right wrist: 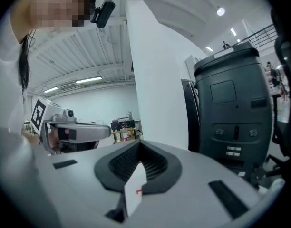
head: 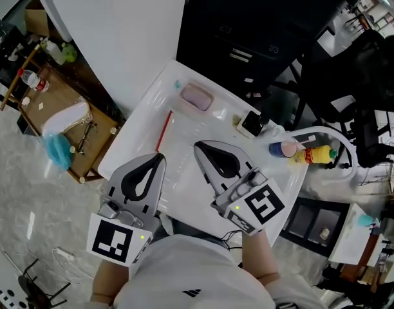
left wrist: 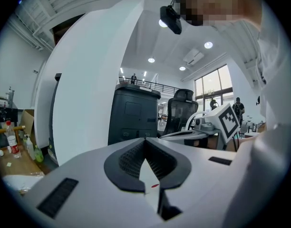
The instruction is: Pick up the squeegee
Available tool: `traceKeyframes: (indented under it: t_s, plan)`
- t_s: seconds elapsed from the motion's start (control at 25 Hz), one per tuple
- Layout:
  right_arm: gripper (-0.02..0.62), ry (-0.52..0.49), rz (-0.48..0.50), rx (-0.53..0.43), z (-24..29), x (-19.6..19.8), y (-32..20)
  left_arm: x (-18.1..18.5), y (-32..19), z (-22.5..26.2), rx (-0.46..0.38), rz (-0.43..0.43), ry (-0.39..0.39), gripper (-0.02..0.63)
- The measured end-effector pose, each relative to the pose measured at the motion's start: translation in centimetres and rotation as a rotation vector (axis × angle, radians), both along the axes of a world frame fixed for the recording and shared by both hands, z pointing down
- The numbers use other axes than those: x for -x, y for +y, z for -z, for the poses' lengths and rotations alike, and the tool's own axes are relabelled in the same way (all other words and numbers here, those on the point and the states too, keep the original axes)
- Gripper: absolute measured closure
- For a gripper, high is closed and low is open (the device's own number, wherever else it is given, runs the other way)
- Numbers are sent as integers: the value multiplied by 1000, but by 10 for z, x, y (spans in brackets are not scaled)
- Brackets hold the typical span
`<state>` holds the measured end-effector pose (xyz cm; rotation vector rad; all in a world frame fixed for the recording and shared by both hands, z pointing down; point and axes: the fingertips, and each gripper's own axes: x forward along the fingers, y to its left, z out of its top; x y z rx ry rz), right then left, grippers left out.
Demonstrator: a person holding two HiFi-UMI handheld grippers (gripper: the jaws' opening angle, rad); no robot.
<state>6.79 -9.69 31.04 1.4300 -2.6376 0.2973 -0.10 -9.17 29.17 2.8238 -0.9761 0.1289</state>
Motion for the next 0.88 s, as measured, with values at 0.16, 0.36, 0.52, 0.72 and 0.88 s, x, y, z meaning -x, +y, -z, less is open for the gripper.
traceKeyframes:
  t_s: [0.16,0.36,0.52,0.72,0.88]
  plan:
    - [584,30,-6,26,-15,-9,-8,-2,-1,-3,15,15,-10,594]
    - [584,69,1,67,-38,-19,-16,-4,0,-6,41,31,-19,593]
    - [584,84,11,107,-59,-25,-21,-4,0,-9,48,47,-25,594]
    - [584,109,25,160,-86,-31,-27,-3,1,-12,56,69,-36,593]
    - [584,134,33,186,-102,-35,-31,-1,2,-17,66,82,-39,593]
